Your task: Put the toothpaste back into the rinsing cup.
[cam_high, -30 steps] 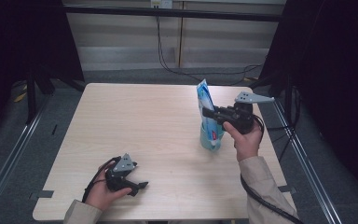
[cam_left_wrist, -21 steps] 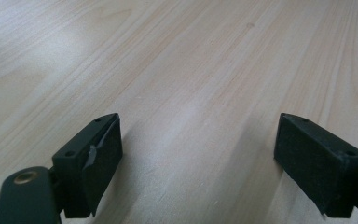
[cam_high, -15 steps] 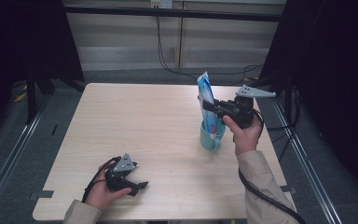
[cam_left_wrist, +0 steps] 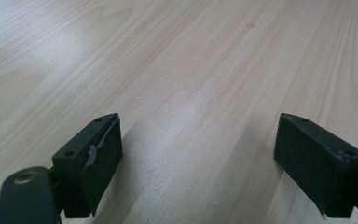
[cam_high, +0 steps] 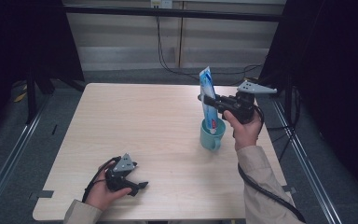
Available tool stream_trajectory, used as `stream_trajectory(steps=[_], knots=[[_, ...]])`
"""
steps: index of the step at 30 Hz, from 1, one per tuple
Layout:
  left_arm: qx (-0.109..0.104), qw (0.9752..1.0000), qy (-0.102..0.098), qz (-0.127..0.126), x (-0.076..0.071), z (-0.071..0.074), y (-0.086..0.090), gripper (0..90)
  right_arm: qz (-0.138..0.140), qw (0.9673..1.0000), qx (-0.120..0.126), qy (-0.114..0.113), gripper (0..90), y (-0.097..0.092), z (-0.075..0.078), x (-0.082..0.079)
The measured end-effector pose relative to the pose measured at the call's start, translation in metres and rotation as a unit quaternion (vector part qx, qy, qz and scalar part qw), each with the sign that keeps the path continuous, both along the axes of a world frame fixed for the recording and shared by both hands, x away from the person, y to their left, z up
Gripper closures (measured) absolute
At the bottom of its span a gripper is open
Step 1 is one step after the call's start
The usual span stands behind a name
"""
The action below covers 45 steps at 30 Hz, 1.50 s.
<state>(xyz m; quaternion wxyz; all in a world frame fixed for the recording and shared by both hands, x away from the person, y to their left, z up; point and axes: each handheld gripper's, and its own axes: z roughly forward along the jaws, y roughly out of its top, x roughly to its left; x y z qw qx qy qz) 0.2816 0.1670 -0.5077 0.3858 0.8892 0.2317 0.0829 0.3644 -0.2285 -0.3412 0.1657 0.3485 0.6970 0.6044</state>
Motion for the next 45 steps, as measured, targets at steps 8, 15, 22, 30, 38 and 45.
stream_trajectory(steps=[8,15,22,30,38,45], knots=[[0.0,1.0,0.0,0.0,0.0,0.0,0.0,15.0,-0.016,0.9999,0.003,0.0,73.5,-0.006,-0.001,0.006],[0.0,1.0,0.0,0.0,0.0,0.0,0.0,15.0,-0.028,0.9996,0.005,-0.001,73.4,-0.01,-0.004,0.01],[-0.001,1.0,0.0,-0.001,0.0,0.0,0.0,15.0,-0.034,0.9994,0.003,-0.004,73.3,-0.012,-0.008,0.014],[-0.002,1.0,0.0,-0.001,0.0,0.0,0.0,15.0,-0.043,0.999,0.003,-0.007,73.1,-0.013,-0.013,0.018],[0.0,1.0,0.0,0.0,0.0,0.0,0.0,15.0,-0.05,0.9987,0.0,-0.01,73.0,-0.012,-0.016,0.02],[0.0,1.0,0.0,0.0,0.0,0.0,0.0,15.0,-0.054,0.9985,-0.003,-0.013,72.9,-0.014,-0.022,0.022]])
